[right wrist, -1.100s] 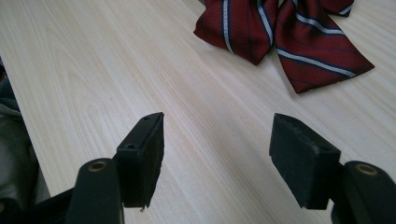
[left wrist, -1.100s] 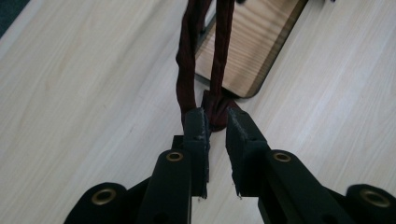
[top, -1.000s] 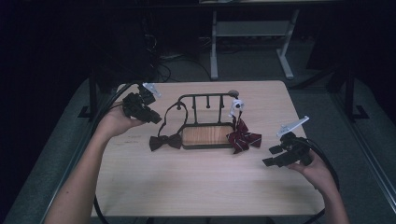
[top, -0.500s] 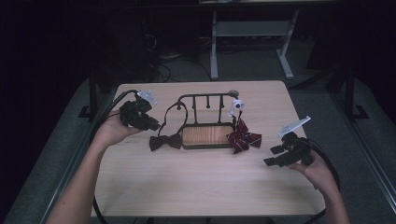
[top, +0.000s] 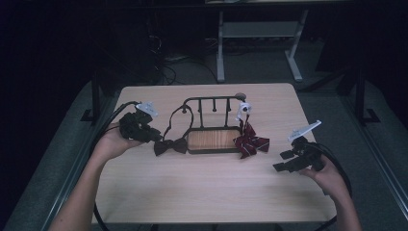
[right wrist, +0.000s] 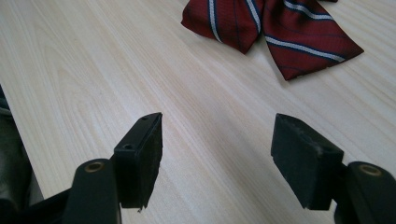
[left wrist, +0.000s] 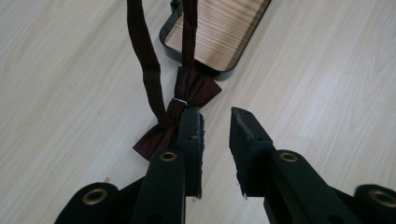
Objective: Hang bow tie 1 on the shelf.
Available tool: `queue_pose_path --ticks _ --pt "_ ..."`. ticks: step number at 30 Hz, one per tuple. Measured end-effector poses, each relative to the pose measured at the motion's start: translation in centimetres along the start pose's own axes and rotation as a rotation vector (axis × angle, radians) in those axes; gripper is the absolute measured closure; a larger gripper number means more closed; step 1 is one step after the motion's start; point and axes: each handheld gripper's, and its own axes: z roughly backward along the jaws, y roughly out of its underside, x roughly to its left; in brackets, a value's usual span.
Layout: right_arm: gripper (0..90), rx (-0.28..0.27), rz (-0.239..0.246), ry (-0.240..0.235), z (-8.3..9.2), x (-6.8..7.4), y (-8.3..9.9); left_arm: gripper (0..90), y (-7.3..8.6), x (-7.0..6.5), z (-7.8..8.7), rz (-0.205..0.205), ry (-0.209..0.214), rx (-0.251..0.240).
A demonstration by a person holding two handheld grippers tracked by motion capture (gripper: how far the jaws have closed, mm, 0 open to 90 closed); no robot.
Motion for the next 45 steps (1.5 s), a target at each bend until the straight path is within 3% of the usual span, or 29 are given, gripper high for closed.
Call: queue_pose_path --ticks 12,45 --pt "33.5 0.005 0.0 0.003 0.0 -0.1 0.1 68.7 1.4 -0.5 -0.9 -0.009 0.011 0.005" --pt "33.4 0.019 -0.002 0.0 -0.3 -0.1 0.2 61.9 5.5 -1.7 -3.5 0.023 0.026 0.015"
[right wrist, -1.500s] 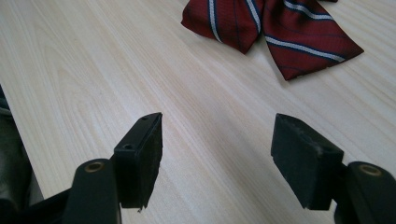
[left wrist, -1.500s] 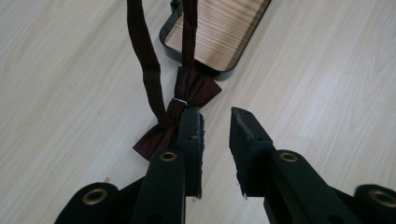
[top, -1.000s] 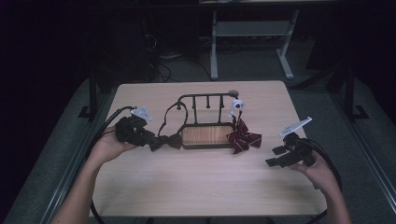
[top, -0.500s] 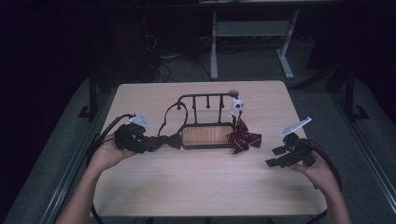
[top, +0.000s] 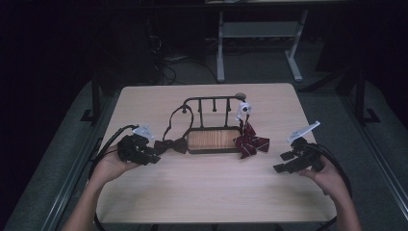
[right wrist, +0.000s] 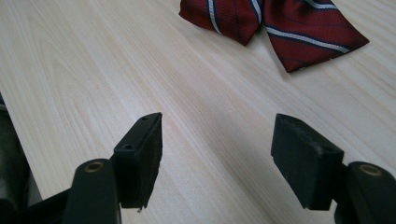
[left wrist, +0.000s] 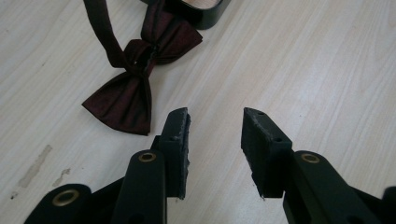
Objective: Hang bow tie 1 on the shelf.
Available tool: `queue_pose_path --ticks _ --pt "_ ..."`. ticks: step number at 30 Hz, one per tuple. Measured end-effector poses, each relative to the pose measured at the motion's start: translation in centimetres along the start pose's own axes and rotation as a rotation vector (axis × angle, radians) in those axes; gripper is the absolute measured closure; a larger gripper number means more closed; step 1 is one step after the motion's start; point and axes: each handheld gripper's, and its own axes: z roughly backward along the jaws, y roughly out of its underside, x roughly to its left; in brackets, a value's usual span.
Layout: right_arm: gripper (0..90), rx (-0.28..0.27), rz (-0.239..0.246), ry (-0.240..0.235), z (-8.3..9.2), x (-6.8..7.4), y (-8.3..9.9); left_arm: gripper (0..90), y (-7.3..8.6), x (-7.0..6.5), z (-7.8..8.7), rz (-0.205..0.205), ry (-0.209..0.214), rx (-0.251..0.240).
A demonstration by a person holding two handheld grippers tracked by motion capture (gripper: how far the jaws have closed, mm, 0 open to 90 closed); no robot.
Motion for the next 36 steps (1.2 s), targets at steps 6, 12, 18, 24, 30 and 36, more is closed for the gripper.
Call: queue_pose_path --ticks 6,12,18,24,30,36 --pt "33.4 0.002 -0.004 0.0 0.0 0.0 0.0 59.9 0.3 -0.3 -0.2 0.006 0.001 -0.009" --pt "33.4 0.002 -0.004 0.0 0.0 0.0 0.1 57.5 0.5 -0.6 -0.4 0.007 0.0 -0.015" --pt "33.4 0.004 -0.003 0.0 -0.1 0.0 0.1 55.8 0.7 -0.7 -0.5 0.001 -0.004 -0.014" --pt "33.3 0.006 -0.003 -0.003 -0.2 0.0 0.1 54.2 1.1 -1.0 -1.0 0.008 -0.007 -0.019" --pt "33.3 0.006 -0.001 -0.01 -0.3 0.1 0.1 52.8 1.5 -1.5 -1.7 0.003 -0.014 -0.024" --pt "32.9 0.004 0.004 -0.015 -0.5 0.0 0.1 50.6 1.8 -2.1 -2.3 0.017 -0.011 -0.059"
